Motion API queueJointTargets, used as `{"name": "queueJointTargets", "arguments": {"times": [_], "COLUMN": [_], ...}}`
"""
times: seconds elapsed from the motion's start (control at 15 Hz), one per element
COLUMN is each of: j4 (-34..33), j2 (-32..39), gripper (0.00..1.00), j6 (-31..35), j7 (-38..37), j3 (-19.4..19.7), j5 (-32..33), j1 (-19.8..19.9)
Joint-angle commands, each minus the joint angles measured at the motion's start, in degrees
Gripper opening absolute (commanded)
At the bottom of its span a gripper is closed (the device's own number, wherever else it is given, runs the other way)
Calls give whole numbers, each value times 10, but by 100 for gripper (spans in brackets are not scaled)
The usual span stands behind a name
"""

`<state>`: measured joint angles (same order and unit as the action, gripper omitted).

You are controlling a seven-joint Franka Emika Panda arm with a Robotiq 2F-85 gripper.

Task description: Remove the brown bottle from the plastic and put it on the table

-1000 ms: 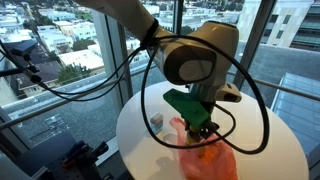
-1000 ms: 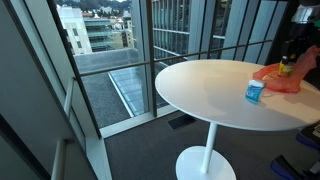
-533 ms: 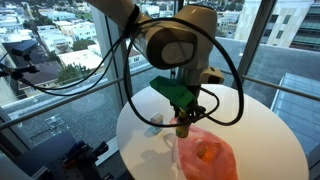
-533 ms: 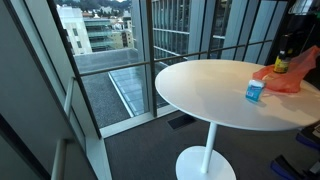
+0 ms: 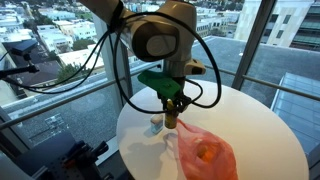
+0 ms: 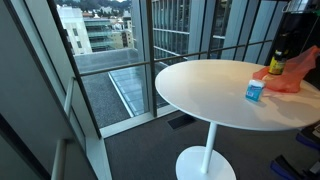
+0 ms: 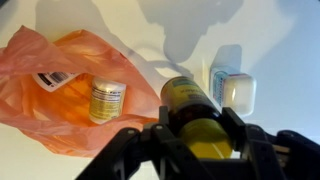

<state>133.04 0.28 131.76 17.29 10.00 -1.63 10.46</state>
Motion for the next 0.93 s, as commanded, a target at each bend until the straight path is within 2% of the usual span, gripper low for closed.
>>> {"name": "queueJointTargets", "arguments": {"times": [0.0,0.27,0.67,0.87], "j4": [25,45,67,63], "j2": [-14,-3,28,39], "gripper": [30,30,30,30], "j6": [2,13,89,89], "j7": [34,49,63,77], "j3": [-2,1,0,-1], "j5": [-13,-20,-36,-54], "j1": [-4,-3,1,8]}}
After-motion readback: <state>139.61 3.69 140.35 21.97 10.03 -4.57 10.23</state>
